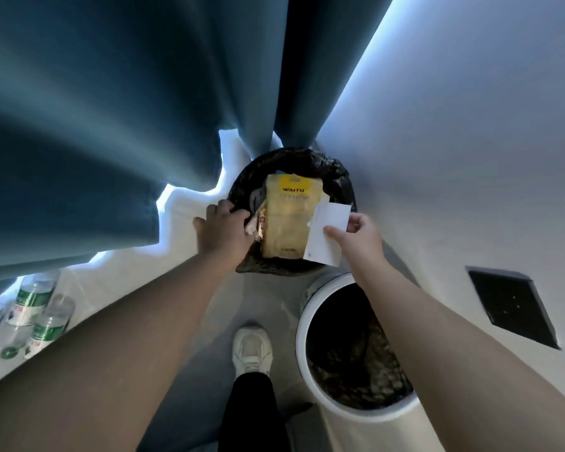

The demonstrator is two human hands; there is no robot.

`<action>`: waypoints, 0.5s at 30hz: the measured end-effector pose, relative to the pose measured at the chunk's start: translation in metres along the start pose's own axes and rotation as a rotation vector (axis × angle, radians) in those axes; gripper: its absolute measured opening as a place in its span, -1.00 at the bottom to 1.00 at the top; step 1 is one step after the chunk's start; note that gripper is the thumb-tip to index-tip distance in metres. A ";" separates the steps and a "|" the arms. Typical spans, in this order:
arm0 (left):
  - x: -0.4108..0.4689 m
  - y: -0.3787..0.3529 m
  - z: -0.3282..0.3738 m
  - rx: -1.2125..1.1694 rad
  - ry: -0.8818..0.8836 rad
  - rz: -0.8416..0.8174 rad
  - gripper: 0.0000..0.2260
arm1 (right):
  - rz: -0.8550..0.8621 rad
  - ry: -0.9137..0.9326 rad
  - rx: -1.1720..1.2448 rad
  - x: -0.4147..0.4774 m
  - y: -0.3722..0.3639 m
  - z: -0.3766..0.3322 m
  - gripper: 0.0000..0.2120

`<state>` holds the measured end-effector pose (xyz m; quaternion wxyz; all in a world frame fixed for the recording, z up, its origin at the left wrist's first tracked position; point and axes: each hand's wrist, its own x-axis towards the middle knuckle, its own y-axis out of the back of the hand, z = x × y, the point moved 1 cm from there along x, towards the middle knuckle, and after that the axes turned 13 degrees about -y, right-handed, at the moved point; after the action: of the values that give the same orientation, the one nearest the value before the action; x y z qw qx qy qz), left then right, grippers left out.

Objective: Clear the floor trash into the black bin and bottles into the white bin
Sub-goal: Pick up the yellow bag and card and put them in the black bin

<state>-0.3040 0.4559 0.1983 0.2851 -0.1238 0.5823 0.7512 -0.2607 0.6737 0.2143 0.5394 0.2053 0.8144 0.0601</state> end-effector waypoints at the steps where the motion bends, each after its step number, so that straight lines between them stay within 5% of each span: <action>1: -0.006 -0.001 -0.006 0.077 -0.092 -0.044 -0.59 | -0.006 0.002 -0.006 0.002 -0.005 -0.002 -0.67; 7: -0.024 -0.017 -0.041 0.239 -0.314 -0.187 -0.49 | 0.041 0.034 -0.145 0.026 -0.046 -0.008 -0.61; 11: -0.022 -0.023 -0.055 0.274 -0.408 -0.053 -0.66 | 0.242 0.298 -0.692 0.027 -0.060 0.004 -0.40; 15: -0.011 -0.027 -0.058 0.285 -0.468 0.057 -0.80 | 0.115 0.611 -1.336 0.030 -0.071 0.024 -0.39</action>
<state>-0.2885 0.4021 0.1656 0.4052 0.1109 0.6038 0.6775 -0.2681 0.6183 0.1563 0.2947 -0.1504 0.7061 0.6261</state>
